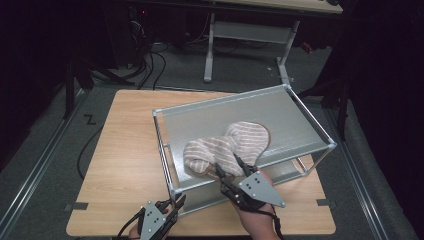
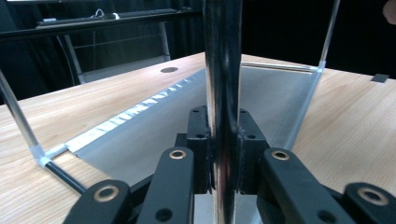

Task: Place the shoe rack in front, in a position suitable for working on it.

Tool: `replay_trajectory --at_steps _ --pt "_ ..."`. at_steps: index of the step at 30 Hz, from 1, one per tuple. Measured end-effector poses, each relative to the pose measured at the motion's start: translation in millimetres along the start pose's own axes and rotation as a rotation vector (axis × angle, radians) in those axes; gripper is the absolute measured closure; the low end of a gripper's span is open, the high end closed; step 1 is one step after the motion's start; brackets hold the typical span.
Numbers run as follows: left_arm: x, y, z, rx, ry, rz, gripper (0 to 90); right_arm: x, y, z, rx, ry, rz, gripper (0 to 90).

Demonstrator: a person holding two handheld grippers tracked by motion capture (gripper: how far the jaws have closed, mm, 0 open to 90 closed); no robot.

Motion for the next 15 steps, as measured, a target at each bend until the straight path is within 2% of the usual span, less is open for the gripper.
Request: replay_trajectory --at_steps 3,4,7,9,12,15 --pt "1.8 0.6 -1.7 -0.002 -0.007 -0.008 79.4 -23.4 3.6 1.9 0.009 0.061 0.001 48.5" --pt "2.9 0.6 -2.5 0.002 -0.010 0.001 79.5 -30.0 4.7 3.0 0.013 0.079 0.006 48.8" --pt "3.6 1.0 -3.7 0.002 -0.015 -0.004 79.5 -46.5 8.1 6.9 0.022 0.135 0.009 49.3" --pt "4.0 1.2 -4.5 0.004 -0.017 0.000 79.6 -53.6 8.9 8.7 0.026 0.154 0.010 50.3" --pt "4.3 1.5 -6.1 0.005 -0.023 0.008 79.8 -56.4 9.2 9.4 0.025 0.173 0.010 54.5" --pt "5.4 1.8 -7.9 0.002 -0.025 0.019 79.9 -55.5 8.7 9.6 0.019 0.189 0.011 64.0"
Point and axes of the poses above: each handheld gripper's, and its own axes: z roughly backward along the jaws, y roughly out of its top, x roughly to its right, the point moved 8 cm from there along -z, roughly forward along the jaws, and after that the axes turned 10 degrees about -y, right-handed, at the moved point
